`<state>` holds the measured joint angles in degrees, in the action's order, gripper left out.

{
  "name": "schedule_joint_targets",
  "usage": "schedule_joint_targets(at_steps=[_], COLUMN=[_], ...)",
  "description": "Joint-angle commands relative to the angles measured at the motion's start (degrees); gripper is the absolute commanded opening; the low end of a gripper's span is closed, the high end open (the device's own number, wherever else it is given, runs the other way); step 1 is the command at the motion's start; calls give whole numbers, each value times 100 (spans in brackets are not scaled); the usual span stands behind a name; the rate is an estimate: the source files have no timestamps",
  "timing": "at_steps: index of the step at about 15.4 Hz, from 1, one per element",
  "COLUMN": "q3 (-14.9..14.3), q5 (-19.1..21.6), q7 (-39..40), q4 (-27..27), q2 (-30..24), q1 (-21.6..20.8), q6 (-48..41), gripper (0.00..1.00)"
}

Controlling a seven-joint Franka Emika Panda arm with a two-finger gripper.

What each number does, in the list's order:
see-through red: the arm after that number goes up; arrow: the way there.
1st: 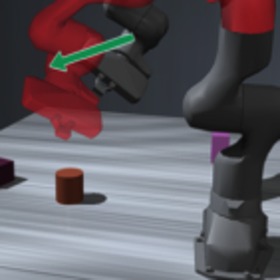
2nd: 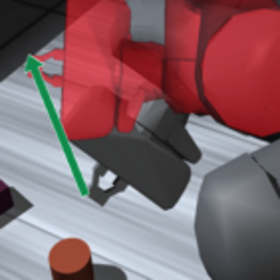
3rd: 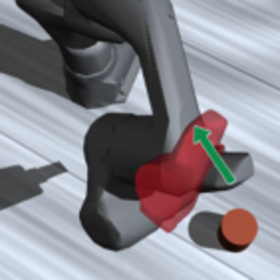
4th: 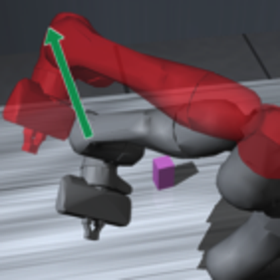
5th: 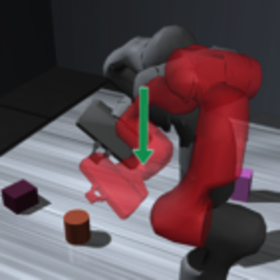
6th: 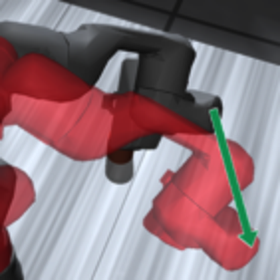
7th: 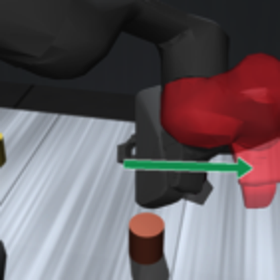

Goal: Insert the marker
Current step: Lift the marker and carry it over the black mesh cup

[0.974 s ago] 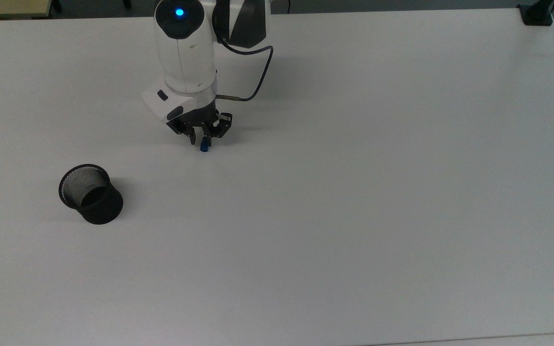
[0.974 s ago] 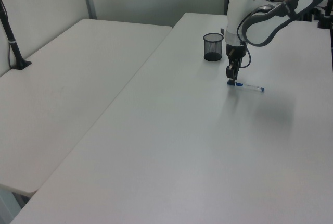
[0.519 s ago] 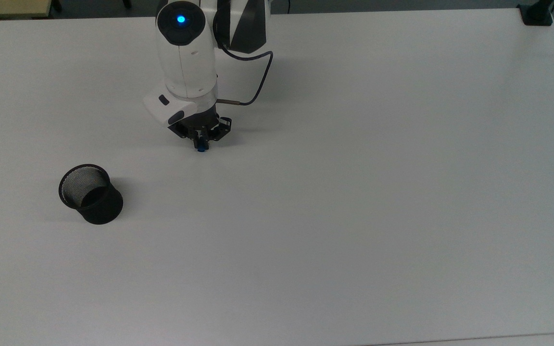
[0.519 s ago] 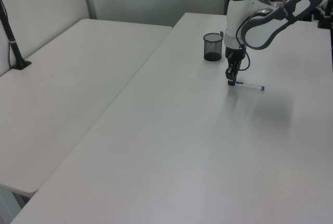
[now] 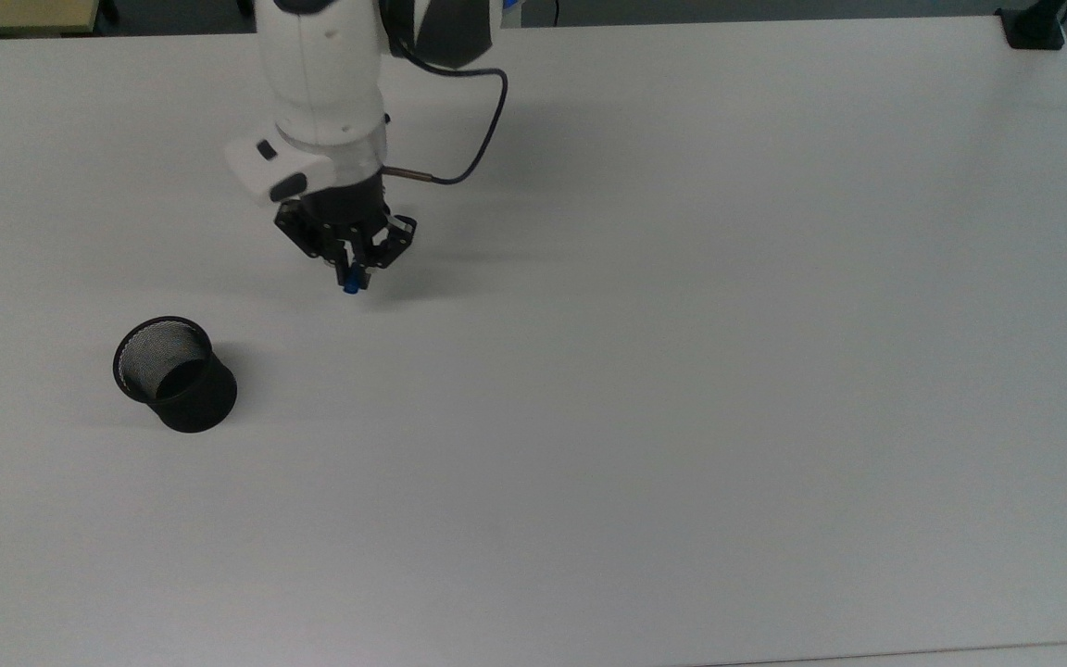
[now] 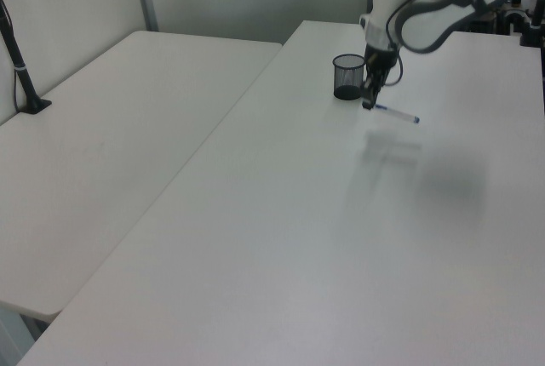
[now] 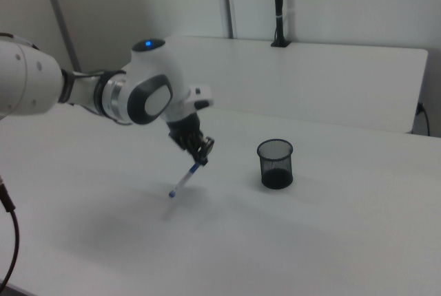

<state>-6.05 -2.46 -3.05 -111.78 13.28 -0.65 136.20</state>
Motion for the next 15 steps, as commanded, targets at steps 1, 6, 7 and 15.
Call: schedule_joint_targets(at_steps=[1,6,7,15], q3=[7,7,-1,-19], q5=[27,70,97,869], q7=[-125,-152,-152,-160], q4=[295,279,297,665], q2=[-387,-291,-178,763], q1=[302,697,768,1015], q6=[257,2232,2523,5046], gripper=[5,5,5,5])
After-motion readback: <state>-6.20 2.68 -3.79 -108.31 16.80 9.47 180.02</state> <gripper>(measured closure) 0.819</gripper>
